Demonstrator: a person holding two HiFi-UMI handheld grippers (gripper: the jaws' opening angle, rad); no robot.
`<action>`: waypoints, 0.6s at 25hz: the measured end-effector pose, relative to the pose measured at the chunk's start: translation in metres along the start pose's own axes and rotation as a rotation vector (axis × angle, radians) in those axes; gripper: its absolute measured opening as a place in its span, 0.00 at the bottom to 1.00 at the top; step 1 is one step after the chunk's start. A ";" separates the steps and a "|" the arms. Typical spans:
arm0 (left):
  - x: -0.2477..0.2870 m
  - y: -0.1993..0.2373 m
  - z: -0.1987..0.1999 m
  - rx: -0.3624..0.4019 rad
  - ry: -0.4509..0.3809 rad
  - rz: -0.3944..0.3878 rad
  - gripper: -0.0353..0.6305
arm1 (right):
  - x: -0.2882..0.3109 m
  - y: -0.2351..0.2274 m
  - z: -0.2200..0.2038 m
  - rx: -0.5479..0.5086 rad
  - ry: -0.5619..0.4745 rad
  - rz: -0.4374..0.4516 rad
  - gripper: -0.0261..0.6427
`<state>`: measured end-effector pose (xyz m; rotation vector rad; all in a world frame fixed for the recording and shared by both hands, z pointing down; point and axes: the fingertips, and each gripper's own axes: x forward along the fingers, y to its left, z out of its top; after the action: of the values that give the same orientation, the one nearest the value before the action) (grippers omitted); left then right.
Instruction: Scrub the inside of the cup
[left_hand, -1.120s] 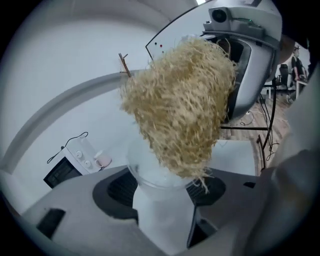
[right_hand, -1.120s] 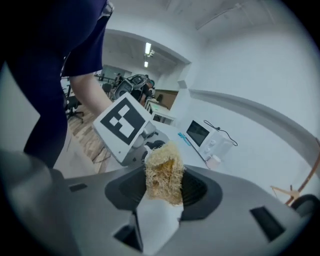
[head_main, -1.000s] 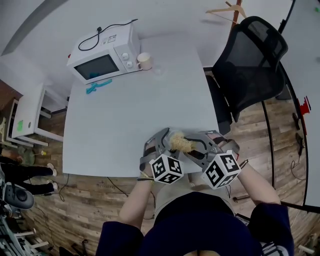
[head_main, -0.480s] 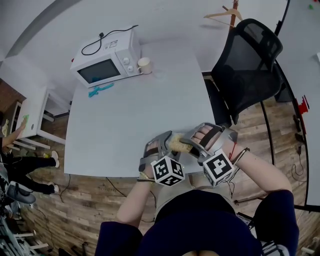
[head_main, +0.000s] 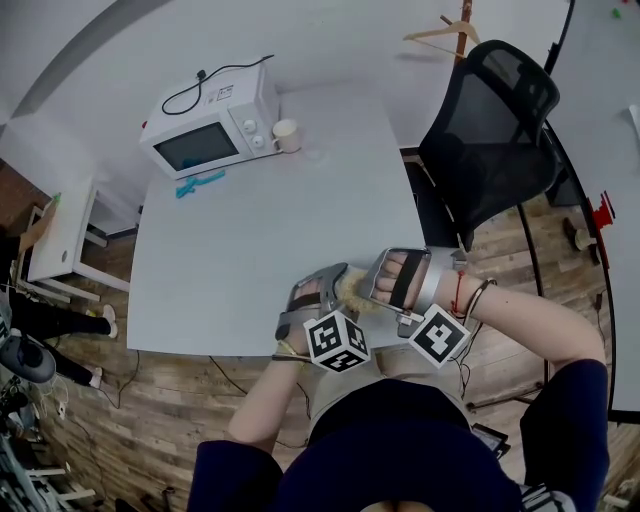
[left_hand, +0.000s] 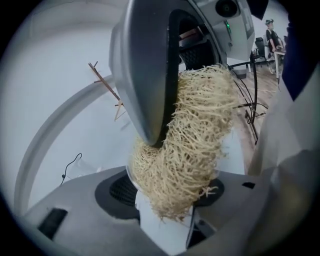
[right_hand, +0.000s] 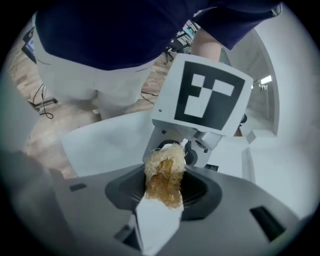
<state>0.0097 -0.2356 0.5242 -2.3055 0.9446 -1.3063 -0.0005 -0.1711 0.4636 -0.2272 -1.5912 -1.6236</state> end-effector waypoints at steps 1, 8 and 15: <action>0.000 0.001 0.001 -0.003 -0.001 0.008 0.46 | 0.000 -0.001 -0.001 0.023 0.004 0.003 0.31; -0.004 0.013 -0.003 -0.010 0.014 0.079 0.46 | 0.009 0.002 -0.014 0.399 0.051 0.054 0.31; -0.005 0.017 -0.007 -0.033 0.018 0.127 0.46 | 0.013 -0.004 -0.021 1.000 -0.070 0.119 0.31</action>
<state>-0.0045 -0.2437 0.5151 -2.2211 1.1064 -1.2708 -0.0027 -0.1956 0.4652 0.1559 -2.1857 -0.5899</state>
